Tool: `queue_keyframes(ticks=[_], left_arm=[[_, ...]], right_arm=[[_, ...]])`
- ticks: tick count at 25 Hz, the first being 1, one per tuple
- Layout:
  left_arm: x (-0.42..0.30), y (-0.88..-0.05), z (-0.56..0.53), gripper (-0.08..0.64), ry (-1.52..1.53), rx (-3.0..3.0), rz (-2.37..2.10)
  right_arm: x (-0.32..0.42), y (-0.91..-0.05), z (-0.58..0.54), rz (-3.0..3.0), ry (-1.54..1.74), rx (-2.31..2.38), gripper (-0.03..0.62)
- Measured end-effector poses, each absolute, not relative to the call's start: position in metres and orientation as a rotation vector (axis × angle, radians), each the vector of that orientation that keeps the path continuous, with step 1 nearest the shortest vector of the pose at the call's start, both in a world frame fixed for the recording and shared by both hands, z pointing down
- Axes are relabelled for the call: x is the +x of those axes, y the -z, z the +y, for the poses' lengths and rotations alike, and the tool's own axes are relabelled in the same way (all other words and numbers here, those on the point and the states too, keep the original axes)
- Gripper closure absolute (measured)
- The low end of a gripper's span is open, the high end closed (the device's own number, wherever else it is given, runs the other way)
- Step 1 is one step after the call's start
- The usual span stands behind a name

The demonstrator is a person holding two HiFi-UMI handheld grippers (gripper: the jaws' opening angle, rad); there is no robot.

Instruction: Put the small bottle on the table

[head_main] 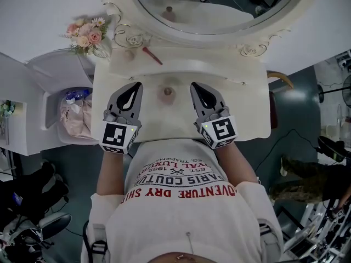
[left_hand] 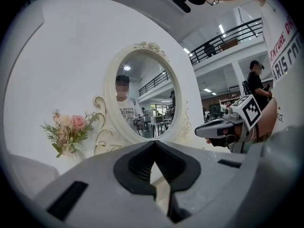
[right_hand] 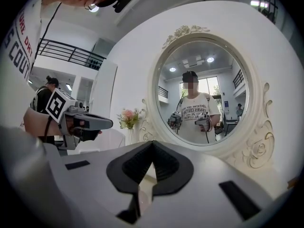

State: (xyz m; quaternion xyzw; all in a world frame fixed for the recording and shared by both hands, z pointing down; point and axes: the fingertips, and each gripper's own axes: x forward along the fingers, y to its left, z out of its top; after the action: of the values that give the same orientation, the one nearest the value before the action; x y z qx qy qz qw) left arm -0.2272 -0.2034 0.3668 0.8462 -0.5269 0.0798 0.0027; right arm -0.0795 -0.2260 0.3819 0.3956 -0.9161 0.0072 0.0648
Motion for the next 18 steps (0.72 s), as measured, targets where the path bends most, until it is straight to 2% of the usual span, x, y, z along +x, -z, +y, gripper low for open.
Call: queue_keyframes(ticks=[18], left_arm=[[-0.221,-0.380,-0.210,0.552,-0.276,2.670,-1.619]], right_arm=[[-0.073,-0.390,-0.235,-2.724,-0.021,1.272,0.594]])
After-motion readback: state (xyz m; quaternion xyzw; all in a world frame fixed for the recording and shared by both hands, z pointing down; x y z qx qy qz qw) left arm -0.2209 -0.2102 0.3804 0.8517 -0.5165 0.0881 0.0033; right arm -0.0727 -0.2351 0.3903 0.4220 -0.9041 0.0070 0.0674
